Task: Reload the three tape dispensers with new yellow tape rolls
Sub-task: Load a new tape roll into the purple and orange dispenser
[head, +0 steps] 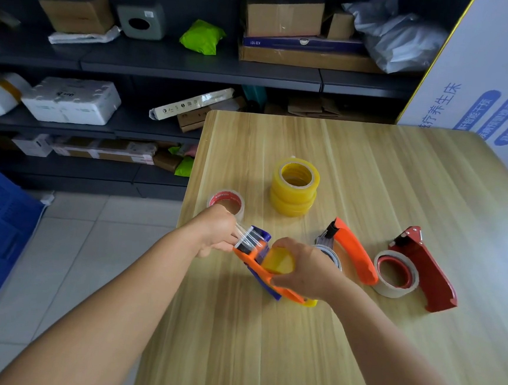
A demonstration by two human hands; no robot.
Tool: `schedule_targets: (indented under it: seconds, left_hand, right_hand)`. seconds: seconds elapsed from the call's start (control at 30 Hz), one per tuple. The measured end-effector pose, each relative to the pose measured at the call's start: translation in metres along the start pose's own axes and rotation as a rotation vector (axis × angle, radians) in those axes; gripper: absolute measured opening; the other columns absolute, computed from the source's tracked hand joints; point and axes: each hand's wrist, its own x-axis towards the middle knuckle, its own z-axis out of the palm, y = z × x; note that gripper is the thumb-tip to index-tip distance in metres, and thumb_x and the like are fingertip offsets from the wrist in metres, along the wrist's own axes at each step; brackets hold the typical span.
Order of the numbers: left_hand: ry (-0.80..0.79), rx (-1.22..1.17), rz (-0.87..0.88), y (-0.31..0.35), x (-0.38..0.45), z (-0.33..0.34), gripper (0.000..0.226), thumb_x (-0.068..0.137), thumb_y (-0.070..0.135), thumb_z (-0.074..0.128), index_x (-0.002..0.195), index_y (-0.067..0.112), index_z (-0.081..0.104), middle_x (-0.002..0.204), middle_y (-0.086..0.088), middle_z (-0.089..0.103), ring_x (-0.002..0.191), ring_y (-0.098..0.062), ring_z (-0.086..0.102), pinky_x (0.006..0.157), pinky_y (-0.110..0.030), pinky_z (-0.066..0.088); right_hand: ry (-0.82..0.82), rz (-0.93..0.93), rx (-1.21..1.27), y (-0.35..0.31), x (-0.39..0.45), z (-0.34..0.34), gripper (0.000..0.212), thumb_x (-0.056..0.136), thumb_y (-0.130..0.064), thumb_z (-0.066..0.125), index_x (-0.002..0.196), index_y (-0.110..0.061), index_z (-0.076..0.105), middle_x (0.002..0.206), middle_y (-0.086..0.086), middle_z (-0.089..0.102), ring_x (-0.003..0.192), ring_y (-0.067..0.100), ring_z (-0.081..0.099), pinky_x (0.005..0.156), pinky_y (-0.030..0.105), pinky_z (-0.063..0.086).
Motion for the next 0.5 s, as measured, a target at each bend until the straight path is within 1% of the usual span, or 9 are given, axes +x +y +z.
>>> schedule_targets:
  seconds: [0.07, 0.17, 0.23, 0.3, 0.4, 0.5]
  left_hand:
    - [-0.019, 0.0, -0.007, 0.0002, -0.0009, -0.0035, 0.035, 0.097, -0.004, 0.026, 0.124, -0.013, 0.046, 0.106, -0.026, 0.065, 0.092, -0.03, 0.064, 0.082, -0.038, 0.052]
    - [-0.005, -0.022, -0.021, -0.0031, -0.0015, -0.0054, 0.039, 0.098, -0.003, 0.025, 0.134, -0.01, 0.039, 0.112, -0.027, 0.065, 0.092, -0.03, 0.064, 0.079, -0.037, 0.051]
    - [-0.001, -0.04, -0.035, -0.0053, -0.002, -0.0053, 0.041, 0.098, -0.003, 0.024, 0.137, -0.009, 0.036, 0.106, -0.025, 0.065, 0.091, -0.029, 0.064, 0.078, -0.037, 0.051]
    - [-0.003, -0.049, -0.044, -0.0049, -0.0034, -0.0059, 0.042, 0.098, -0.003, 0.024, 0.137, -0.01, 0.035, 0.1, -0.022, 0.064, 0.088, -0.029, 0.063, 0.077, -0.037, 0.051]
    - [-0.02, -0.068, -0.056, -0.0025, -0.0073, -0.0074, 0.042, 0.097, -0.003, 0.024, 0.137, -0.012, 0.033, 0.098, -0.024, 0.063, 0.086, -0.03, 0.063, 0.08, -0.039, 0.05]
    - [-0.027, -0.109, -0.066, -0.0045, -0.007, -0.0079, 0.044, 0.095, -0.004, 0.024, 0.137, -0.013, 0.033, 0.11, -0.029, 0.063, 0.09, -0.032, 0.061, 0.085, -0.041, 0.049]
  right_hand:
    - [-0.004, 0.0, 0.036, 0.0017, -0.0001, 0.0004, 0.062, 0.073, -0.04, 0.072, 0.129, -0.036, 0.044, 0.07, -0.014, 0.046, 0.06, 0.004, 0.048, 0.049, 0.02, 0.037]
    - [-0.018, -0.003, 0.078, 0.0022, 0.0001, 0.0012, 0.063, 0.072, -0.04, 0.073, 0.13, -0.037, 0.045, 0.071, -0.015, 0.047, 0.062, 0.005, 0.05, 0.049, 0.018, 0.037]
    - [-0.032, -0.009, 0.076, 0.0015, 0.0001, 0.0014, 0.064, 0.073, -0.04, 0.073, 0.13, -0.036, 0.045, 0.074, -0.014, 0.048, 0.068, 0.01, 0.054, 0.05, 0.019, 0.038]
    - [-0.044, -0.011, 0.079, 0.0017, 0.0005, 0.0012, 0.063, 0.073, -0.04, 0.073, 0.129, -0.037, 0.045, 0.081, -0.009, 0.054, 0.074, 0.013, 0.056, 0.051, 0.019, 0.04]
    - [-0.054, -0.008, 0.081, 0.0019, 0.0013, 0.0009, 0.061, 0.072, -0.04, 0.073, 0.127, -0.038, 0.046, 0.094, -0.004, 0.059, 0.08, 0.014, 0.058, 0.054, 0.018, 0.043]
    - [-0.055, 0.001, 0.101, 0.0022, 0.0025, 0.0015, 0.061, 0.071, -0.041, 0.073, 0.126, -0.039, 0.047, 0.098, -0.004, 0.059, 0.084, 0.015, 0.058, 0.057, 0.019, 0.044]
